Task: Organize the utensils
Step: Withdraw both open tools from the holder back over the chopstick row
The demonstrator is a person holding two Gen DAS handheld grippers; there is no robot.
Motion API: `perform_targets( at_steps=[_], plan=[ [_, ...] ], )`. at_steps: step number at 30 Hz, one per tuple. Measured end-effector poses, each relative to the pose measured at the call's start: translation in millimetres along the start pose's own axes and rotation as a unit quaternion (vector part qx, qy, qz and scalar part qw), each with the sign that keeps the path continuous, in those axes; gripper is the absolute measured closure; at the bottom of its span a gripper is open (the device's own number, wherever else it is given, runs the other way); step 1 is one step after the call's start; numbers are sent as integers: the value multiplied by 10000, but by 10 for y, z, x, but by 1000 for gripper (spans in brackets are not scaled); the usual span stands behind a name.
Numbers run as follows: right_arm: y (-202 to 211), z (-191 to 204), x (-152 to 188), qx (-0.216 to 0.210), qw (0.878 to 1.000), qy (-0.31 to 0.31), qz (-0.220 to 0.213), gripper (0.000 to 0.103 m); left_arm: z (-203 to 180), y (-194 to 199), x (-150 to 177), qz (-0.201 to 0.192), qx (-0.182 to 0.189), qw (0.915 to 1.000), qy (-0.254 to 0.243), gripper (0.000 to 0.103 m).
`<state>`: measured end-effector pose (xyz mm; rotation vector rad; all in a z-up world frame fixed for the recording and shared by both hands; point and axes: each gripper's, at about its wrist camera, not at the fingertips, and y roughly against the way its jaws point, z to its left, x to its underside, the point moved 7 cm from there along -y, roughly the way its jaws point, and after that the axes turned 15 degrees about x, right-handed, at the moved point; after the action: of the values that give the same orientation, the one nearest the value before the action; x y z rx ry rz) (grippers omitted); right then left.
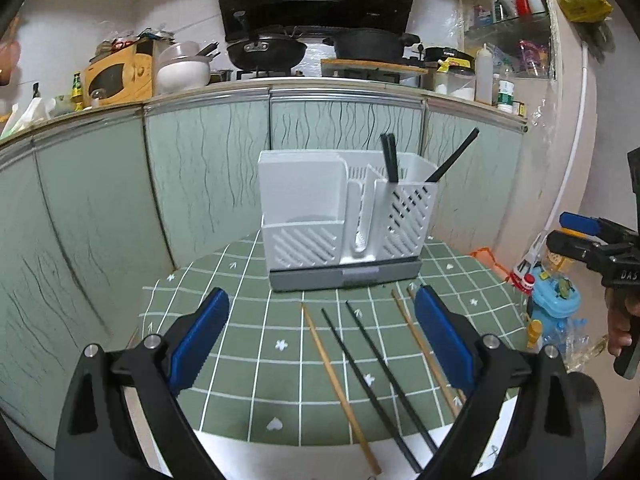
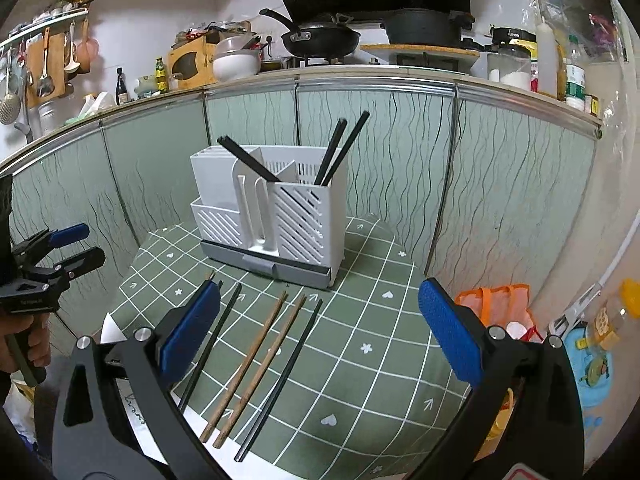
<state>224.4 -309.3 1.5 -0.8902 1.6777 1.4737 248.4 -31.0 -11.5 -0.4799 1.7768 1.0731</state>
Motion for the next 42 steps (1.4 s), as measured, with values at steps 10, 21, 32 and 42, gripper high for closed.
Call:
perform_targets(
  at_steps=[10, 21, 32, 42],
  plan=[
    [-105, 91, 310, 98, 9999, 53, 84, 8, -27, -34, 360, 58, -257, 9996, -89, 11],
    [-238, 166, 662, 243, 9994, 147, 200, 8, -33, -133, 705, 186, -461, 9987, -136, 11],
    [-354, 312, 1045, 530, 9976, 297, 328, 8, -98, -314, 1083, 411, -701, 9966, 104, 11],
    [-428, 408, 1256, 665, 9962, 260, 494, 19, -155, -424, 1281, 555, -801, 9950, 241, 22]
  ],
)
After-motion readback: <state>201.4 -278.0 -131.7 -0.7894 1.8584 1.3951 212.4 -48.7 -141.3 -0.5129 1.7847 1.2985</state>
